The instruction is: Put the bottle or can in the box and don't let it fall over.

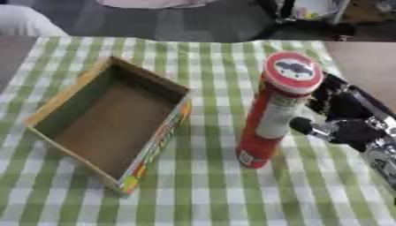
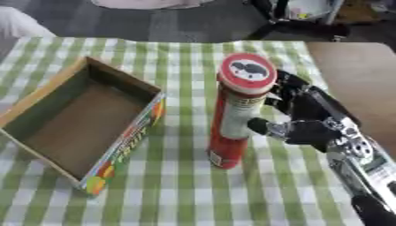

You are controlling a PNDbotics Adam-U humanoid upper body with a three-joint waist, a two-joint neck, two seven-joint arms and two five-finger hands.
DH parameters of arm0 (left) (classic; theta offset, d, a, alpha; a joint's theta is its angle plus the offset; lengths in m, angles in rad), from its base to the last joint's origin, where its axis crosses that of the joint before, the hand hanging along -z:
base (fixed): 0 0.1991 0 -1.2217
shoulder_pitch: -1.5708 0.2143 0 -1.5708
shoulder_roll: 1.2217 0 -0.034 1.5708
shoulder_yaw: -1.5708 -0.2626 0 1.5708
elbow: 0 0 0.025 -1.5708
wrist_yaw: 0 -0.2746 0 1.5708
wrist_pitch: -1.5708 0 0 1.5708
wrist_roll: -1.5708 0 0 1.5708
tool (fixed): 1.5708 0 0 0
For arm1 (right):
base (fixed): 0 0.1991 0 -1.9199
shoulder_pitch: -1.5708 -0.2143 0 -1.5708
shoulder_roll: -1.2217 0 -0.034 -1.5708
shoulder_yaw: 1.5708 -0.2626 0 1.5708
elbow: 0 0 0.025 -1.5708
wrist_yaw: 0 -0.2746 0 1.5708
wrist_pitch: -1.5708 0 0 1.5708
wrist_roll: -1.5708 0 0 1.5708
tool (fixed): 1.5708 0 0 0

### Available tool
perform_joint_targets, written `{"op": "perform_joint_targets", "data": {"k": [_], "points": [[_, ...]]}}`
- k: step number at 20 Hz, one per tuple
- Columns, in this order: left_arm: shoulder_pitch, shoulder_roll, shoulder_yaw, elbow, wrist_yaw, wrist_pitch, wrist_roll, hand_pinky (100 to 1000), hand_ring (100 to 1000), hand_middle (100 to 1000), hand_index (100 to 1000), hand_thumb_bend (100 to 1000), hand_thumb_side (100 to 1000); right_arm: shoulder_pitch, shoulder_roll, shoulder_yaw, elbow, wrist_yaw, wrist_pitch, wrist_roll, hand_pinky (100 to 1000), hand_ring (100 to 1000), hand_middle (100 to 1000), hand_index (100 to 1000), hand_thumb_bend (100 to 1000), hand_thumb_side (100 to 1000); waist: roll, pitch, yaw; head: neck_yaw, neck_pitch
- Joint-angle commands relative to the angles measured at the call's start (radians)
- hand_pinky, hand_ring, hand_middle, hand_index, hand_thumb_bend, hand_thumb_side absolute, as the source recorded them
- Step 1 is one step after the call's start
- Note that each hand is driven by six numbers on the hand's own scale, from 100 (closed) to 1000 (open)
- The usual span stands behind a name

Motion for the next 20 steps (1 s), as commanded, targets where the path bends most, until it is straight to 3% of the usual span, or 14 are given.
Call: {"op": "perform_joint_targets", "data": {"k": [1, 3, 4, 5, 12, 20], "points": [[-0.012, 0.021, 0.007, -0.012, 0.003, -0.002, -0.004, 756, 853, 781, 831, 568, 463, -0.015, -0.014, -0.003, 0.001, -0.012, -0.002, 0.007, 873, 956, 942, 919, 640, 100, 0.005, -0.009, 0.002, -0.001, -0.011], [-0.012, 0.021, 0.007, -0.012, 0.004, -0.002, -0.004, 757, 853, 781, 831, 567, 463, -0.019, -0.011, -0.001, 0.004, -0.014, -0.002, 0.008, 872, 956, 944, 919, 641, 100, 0.005, -0.008, 0.002, -0.002, -0.012], [-0.012, 0.020, 0.006, -0.012, 0.004, -0.002, -0.004, 757, 853, 781, 831, 566, 463, -0.017, -0.010, 0.000, 0.002, -0.016, -0.004, 0.009, 872, 956, 945, 919, 686, 100, 0.005, -0.008, 0.002, -0.003, -0.012], [-0.013, 0.020, 0.006, -0.012, 0.004, -0.002, -0.005, 757, 853, 781, 831, 565, 463, -0.012, -0.008, 0.001, -0.004, -0.017, -0.007, 0.011, 872, 956, 947, 918, 644, 100, 0.005, -0.007, 0.003, -0.002, -0.013], [-0.015, 0.019, 0.005, -0.012, 0.004, -0.001, -0.006, 758, 852, 781, 831, 561, 464, 0.014, 0.000, 0.005, -0.042, -0.019, -0.009, 0.015, 872, 956, 946, 918, 648, 100, 0.004, -0.005, 0.004, -0.001, -0.015], [-0.017, 0.018, 0.005, -0.012, 0.006, -0.001, -0.008, 759, 852, 781, 831, 557, 466, -0.006, 0.003, 0.015, -0.043, -0.017, -0.005, 0.017, 868, 949, 933, 898, 653, 100, 0.003, -0.003, 0.007, -0.002, -0.019]]}}
